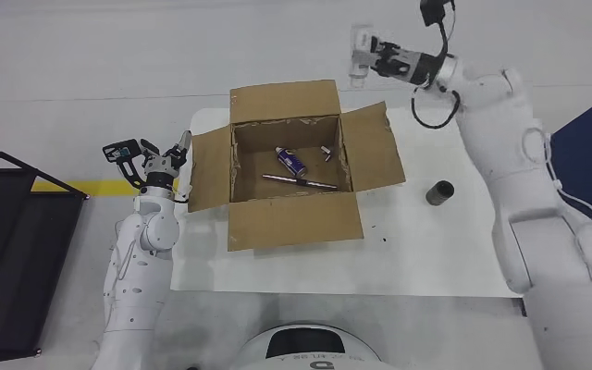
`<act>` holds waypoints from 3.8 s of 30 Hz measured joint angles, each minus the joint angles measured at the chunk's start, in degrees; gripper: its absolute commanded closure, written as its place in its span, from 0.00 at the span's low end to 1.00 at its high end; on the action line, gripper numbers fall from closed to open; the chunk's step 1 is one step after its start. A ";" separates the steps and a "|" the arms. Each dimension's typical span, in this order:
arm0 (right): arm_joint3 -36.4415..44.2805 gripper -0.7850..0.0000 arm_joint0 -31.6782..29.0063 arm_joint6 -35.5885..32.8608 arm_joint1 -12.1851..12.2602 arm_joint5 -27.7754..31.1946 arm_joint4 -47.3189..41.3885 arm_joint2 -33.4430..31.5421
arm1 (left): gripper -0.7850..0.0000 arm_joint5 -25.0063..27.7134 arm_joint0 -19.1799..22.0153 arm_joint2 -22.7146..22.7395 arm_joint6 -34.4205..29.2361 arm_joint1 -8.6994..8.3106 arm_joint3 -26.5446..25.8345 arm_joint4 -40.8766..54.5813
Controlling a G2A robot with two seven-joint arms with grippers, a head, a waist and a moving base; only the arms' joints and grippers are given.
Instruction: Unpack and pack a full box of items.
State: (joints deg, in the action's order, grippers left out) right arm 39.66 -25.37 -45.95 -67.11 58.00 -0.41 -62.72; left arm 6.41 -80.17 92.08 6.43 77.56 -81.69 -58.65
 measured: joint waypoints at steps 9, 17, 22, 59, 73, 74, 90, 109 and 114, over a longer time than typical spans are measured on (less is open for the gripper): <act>9.55 1.00 -18.46 -0.52 11.04 -0.19 -4.07 -18.15 | 0.00 0.00 0.00 0.00 0.00 0.00 0.00 0.00; 13.39 1.00 -33.78 -5.35 16.15 -5.04 -8.24 -29.69 | 0.00 0.00 0.00 0.00 0.00 0.00 0.00 0.00; 16.81 1.00 -43.36 -7.47 17.75 -9.11 -12.31 -35.36 | 0.00 0.00 0.00 0.00 0.00 0.00 0.00 0.00; 23.49 0.00 -55.14 -16.63 19.83 -47.11 -0.87 -34.06 | 0.00 0.00 0.00 0.00 0.00 0.00 0.00 0.00; 27.68 0.00 -53.92 -15.77 20.04 -51.00 -0.09 -33.37 | 0.00 0.00 0.00 0.00 0.00 0.00 0.00 0.00; 28.02 0.00 -53.87 -15.71 20.04 -51.43 -0.01 -33.25 | 0.00 0.00 0.00 0.00 0.00 0.00 0.00 0.00; 34.31 0.00 -53.38 -6.35 20.23 -54.57 2.44 -34.91 | 0.00 0.00 0.00 0.00 0.00 0.00 0.00 0.00; 45.98 0.00 -15.90 -6.05 14.52 -30.78 9.35 -0.51 | 0.00 0.00 0.00 0.00 0.00 0.00 0.00 0.00; 38.22 0.00 -4.18 -9.03 10.69 -25.83 8.95 13.41 | 0.00 0.00 0.00 0.00 0.00 0.00 0.00 0.00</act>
State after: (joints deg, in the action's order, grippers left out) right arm 77.88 -29.55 -54.99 -56.42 32.17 8.55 -49.31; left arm 6.41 -80.17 92.08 6.43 77.55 -81.69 -58.65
